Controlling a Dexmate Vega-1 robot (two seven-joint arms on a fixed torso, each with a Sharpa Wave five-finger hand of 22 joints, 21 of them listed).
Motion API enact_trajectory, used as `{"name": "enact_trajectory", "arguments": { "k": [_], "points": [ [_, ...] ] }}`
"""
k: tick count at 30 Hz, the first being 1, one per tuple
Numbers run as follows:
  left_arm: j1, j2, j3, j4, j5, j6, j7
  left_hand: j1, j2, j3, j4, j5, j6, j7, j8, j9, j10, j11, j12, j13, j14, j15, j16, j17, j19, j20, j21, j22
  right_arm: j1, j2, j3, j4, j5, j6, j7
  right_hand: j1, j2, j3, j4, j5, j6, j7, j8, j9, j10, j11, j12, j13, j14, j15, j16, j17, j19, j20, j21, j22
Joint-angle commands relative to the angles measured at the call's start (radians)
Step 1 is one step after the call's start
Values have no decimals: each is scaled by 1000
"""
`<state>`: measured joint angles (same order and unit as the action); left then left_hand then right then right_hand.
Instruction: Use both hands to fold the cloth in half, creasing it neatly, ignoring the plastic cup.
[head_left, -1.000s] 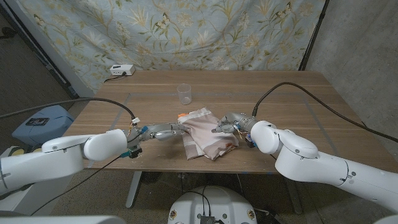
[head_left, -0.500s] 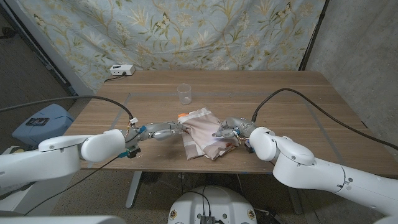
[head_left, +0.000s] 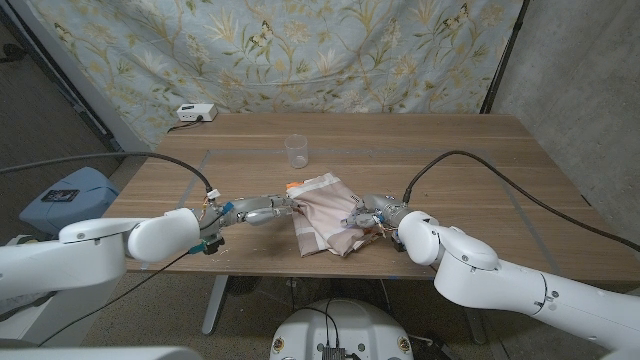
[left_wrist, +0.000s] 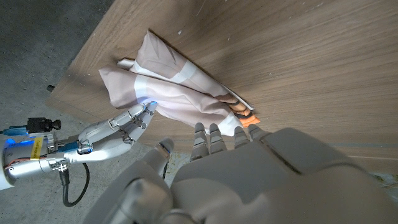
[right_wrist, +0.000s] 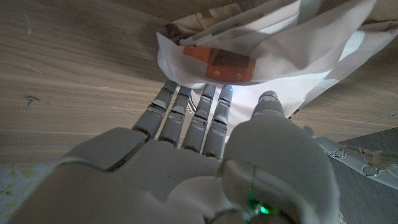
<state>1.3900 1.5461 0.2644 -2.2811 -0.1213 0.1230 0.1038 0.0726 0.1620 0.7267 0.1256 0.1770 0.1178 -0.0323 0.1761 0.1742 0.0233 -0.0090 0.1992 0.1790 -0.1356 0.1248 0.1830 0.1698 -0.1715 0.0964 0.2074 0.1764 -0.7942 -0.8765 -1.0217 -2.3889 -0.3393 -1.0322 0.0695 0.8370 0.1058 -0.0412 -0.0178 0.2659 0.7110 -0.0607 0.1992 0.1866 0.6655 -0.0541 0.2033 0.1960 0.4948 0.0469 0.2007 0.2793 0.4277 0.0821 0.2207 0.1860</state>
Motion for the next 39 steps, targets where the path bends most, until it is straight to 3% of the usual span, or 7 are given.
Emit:
{"name": "enact_trajectory", "arguments": {
  "k": [1, 12, 18, 28, 32, 35, 39],
  "points": [
    [27, 7, -31, 2, 0, -8, 11, 7, 3, 1, 0, 2, -2, -1, 5, 4, 4, -2, 0, 4, 5, -1, -1, 3, -23, 3, -1, 2, -23, 4, 19, 8, 32, 12, -35, -3, 8, -1, -3, -3, -5, 2, 0, 0, -2, 5, -1, 1, -3, -1, 10, -2, 1, -4, -5, 1],
    [34, 7, -40, 1, -8, -12, 23, 9, 3, 1, -1, 2, -2, -1, 6, 4, 4, -1, 0, 4, 6, -1, -1, 3, -22, 3, -1, 2, -23, -38, 48, -75, 24, 26, -44, -2, 9, 0, -5, -4, -3, 3, 0, 0, 1, 5, -1, 1, -3, -1, 13, -3, 0, -5, -5, 1],
    [70, 7, -83, 7, -17, -19, 31, 9, 3, 0, -1, 1, -3, -1, 5, 4, 2, 1, -1, 4, 6, -1, -2, 3, -20, 4, -1, 2, -32, -44, 69, -102, 26, 36, -51, -1, 9, 0, -8, -5, 0, 4, 1, 0, 6, 10, 0, 1, -3, 0, 15, -4, 1, -3, -4, 1],
    [136, 5, -161, 26, -47, -43, 68, 12, 5, 0, -3, 1, -3, -1, 6, 4, 1, 4, -1, 4, 8, -1, -1, 2, -16, 6, 1, 2, -40, -37, 128, -85, 52, 99, -74, -2, 11, 0, -9, -7, 6, 6, 3, 0, 13, 9, 0, 1, 1, -5, 19, -5, 4, -4, -3, 1],
    [197, 7, -233, 23, -34, -21, 72, 13, 5, 1, -5, 2, -4, -1, 5, 4, 2, 5, 0, 4, 11, -1, -1, 2, -13, 6, 2, 2, -41, -37, 183, -55, 111, 154, -59, -4, 14, 1, -9, -8, 3, 0, 1, 0, 9, 4, -3, 1, -5, -12, 18, -5, -4, -17, -7, 0],
    [238, -55, -297, 29, -26, -21, 28, 14, 3, 0, -6, 1, -4, -2, 5, 4, 3, 3, 0, 4, 12, -2, -1, 2, -10, 7, 2, 2, -45, -34, 211, -34, 136, 186, -65, -8, 14, -1, -9, -10, -1, -2, -1, 0, 5, 2, -5, 1, -16, -20, 15, -7, -21, -25, -13, 0],
    [225, -141, -316, 36, 1, -23, -32, 14, 2, 0, -5, 1, -7, 1, 5, 4, 3, 4, 0, 4, 13, -1, 0, 2, -9, 7, 3, 2, -34, -24, 227, -11, 154, 204, -58, -9, 14, -1, -10, -11, -7, -3, -3, 0, -3, -1, -9, 1, -17, -31, 16, -8, -23, -34, -13, -1]
  ]
}}
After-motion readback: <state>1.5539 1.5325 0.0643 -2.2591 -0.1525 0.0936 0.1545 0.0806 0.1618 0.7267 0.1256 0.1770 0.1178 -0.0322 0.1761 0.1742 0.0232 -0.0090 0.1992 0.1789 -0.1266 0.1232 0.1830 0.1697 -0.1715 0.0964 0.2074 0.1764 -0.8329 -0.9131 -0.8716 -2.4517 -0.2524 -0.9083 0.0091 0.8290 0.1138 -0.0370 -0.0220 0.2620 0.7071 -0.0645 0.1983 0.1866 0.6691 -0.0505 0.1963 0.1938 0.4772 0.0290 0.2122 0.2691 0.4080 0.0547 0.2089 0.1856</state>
